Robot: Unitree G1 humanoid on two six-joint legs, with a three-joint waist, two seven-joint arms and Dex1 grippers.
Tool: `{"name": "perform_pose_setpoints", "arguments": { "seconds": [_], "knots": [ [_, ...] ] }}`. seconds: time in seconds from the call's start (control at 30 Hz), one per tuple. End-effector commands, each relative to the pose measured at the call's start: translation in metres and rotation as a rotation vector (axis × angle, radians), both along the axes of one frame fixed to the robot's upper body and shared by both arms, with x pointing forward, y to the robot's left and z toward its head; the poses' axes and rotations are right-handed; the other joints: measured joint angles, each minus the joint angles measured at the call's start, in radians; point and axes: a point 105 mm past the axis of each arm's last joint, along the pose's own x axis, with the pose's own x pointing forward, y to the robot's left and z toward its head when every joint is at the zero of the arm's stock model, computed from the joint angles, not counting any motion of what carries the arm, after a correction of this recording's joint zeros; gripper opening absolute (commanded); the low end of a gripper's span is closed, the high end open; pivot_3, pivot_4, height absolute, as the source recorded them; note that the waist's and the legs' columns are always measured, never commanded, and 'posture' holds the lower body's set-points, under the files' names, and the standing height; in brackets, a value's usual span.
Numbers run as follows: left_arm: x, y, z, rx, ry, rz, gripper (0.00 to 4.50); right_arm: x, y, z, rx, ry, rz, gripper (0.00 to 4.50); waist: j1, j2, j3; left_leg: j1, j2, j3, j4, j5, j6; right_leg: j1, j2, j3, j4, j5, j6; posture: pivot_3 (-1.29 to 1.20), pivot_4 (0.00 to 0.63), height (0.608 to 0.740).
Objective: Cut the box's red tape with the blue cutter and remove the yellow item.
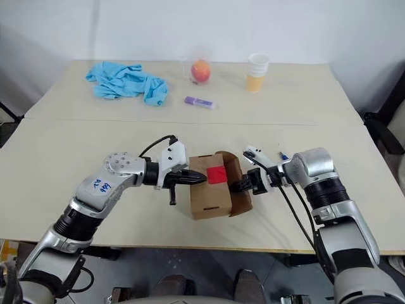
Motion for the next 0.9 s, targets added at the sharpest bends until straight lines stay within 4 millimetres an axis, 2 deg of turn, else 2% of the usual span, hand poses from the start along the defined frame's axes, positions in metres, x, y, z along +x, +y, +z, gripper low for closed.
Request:
{"name": "perform_pose_setpoints", "arguments": {
  "seconds": [0.03,0.1,0.27,0.33,0.43,0.67,0.9],
  "knots": [
    [0.005,0.007,-0.038,0.051,0.094,0.072,0.00,0.008,-0.027,0.023,-0.040,-0.046,-0.109,0.03,0.008,0.002,0.001,-0.001,0.000,-0.001,0.000,0.000,0.000,0.000,-0.001,-0.001,0.000,0.000,0.000,0.00,0.150,0.740],
    [0.010,-0.001,-0.036,0.017,0.065,0.073,0.00,0.009,-0.036,0.033,-0.054,-0.062,-0.145,0.03,0.022,0.003,0.002,-0.002,-0.002,-0.001,0.000,0.000,0.001,0.000,-0.002,-0.001,-0.001,0.000,0.000,0.00,0.150,0.740],
    [0.013,-0.036,-0.029,-0.093,0.030,0.031,0.00,0.008,-0.065,0.062,-0.139,-0.121,-0.238,0.03,0.044,0.004,0.003,-0.009,-0.004,-0.004,0.000,0.000,0.002,-0.005,-0.002,-0.004,-0.004,0.001,0.001,0.00,0.150,0.740],
    [0.014,-0.047,-0.028,-0.118,0.023,0.014,0.00,0.006,-0.071,0.072,-0.160,-0.136,-0.247,0.03,0.046,0.004,0.003,-0.018,-0.009,-0.004,0.001,0.000,0.003,-0.013,-0.002,-0.004,-0.003,0.001,0.001,0.00,0.150,0.740],
    [0.016,-0.061,-0.024,-0.157,-0.002,0.004,0.00,0.002,-0.078,0.089,-0.200,-0.163,-0.260,0.03,0.049,0.004,0.003,-0.021,-0.009,0.003,0.000,0.001,0.003,-0.015,-0.002,-0.007,-0.003,0.001,0.001,0.00,0.150,0.740],
    [0.020,-0.074,-0.014,-0.235,-0.043,0.028,0.00,-0.007,-0.083,0.117,-0.269,-0.224,-0.232,0.03,0.050,0.003,0.004,-0.023,-0.009,0.003,0.000,0.001,0.003,-0.015,-0.002,-0.009,-0.005,0.001,0.001,0.00,0.150,0.740],
    [0.005,-0.080,-0.015,-0.266,-0.044,0.002,0.00,-0.014,-0.085,0.129,-0.352,-0.263,-0.200,0.03,0.053,0.002,0.005,-0.024,-0.009,0.003,0.000,0.001,0.003,-0.015,-0.002,-0.009,-0.006,0.001,0.001,0.00,0.150,0.740]
  ]
}}
